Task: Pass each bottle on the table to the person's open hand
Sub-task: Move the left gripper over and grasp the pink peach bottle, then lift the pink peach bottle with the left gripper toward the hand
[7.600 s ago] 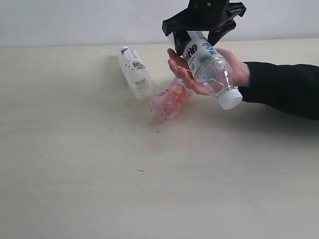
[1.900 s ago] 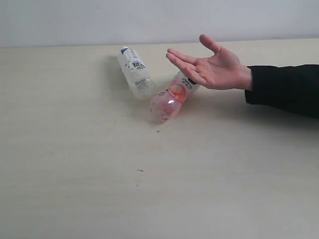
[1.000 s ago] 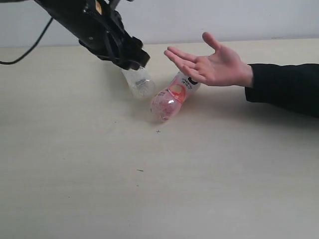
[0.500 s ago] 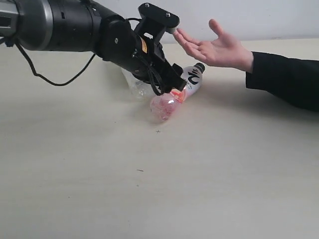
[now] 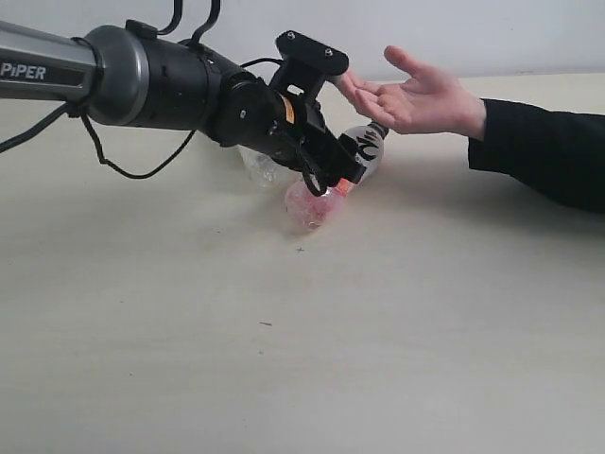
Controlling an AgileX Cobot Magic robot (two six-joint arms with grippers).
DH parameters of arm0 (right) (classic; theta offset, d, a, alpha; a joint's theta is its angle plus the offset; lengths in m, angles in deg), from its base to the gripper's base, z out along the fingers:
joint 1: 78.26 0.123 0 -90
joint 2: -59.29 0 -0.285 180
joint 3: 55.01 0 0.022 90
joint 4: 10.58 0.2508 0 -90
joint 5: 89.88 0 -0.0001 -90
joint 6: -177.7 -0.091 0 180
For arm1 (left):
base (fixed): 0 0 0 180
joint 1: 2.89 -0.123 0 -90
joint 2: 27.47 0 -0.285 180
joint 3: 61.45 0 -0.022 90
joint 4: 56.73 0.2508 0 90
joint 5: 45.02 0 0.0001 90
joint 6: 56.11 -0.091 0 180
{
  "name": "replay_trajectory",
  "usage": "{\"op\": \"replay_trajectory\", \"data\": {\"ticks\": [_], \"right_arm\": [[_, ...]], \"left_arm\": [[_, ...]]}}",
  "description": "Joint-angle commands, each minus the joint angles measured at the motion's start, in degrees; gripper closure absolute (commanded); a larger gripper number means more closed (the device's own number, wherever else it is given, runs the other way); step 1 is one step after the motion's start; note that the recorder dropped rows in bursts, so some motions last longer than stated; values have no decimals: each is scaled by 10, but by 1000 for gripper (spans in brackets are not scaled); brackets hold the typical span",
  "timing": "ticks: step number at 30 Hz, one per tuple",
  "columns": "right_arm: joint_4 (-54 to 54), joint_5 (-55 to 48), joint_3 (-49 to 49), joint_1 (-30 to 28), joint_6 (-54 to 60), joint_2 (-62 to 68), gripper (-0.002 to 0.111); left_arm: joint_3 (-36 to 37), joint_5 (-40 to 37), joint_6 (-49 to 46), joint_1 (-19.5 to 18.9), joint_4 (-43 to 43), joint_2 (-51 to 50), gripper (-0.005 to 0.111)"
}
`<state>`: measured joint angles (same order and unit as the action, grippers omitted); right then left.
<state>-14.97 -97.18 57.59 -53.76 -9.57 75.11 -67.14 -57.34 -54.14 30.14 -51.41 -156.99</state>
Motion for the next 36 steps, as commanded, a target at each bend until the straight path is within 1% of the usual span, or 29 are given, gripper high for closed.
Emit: {"op": "replay_trajectory", "data": {"ticks": [1, 8, 18, 21, 24, 25, 31, 36], "right_arm": [[-1, 0, -3, -2, 0, -3, 108], [-1, 0, -3, -2, 0, -3, 108], [-1, 0, -3, -2, 0, -3, 108], [-1, 0, -3, -2, 0, -3, 108], [-1, 0, -3, -2, 0, -3, 108], [-1, 0, -3, -2, 0, -3, 108], [-1, 0, -3, -2, 0, -3, 108], [-1, 0, -3, -2, 0, -3, 108]], "left_arm": [[-25, -18, 4, 5, -3, -22, 32], [-51, -27, 9, 12, -3, -54, 32], [-62, -53, 9, 14, -3, -73, 32], [-64, -54, 13, 14, -3, -73, 35], [-64, -55, 15, 14, -3, -73, 47], [-64, -60, 18, 14, -3, -73, 54], [-64, -86, 19, 14, -3, -56, 106], [-64, -124, 27, 17, -3, -24, 107]]}}
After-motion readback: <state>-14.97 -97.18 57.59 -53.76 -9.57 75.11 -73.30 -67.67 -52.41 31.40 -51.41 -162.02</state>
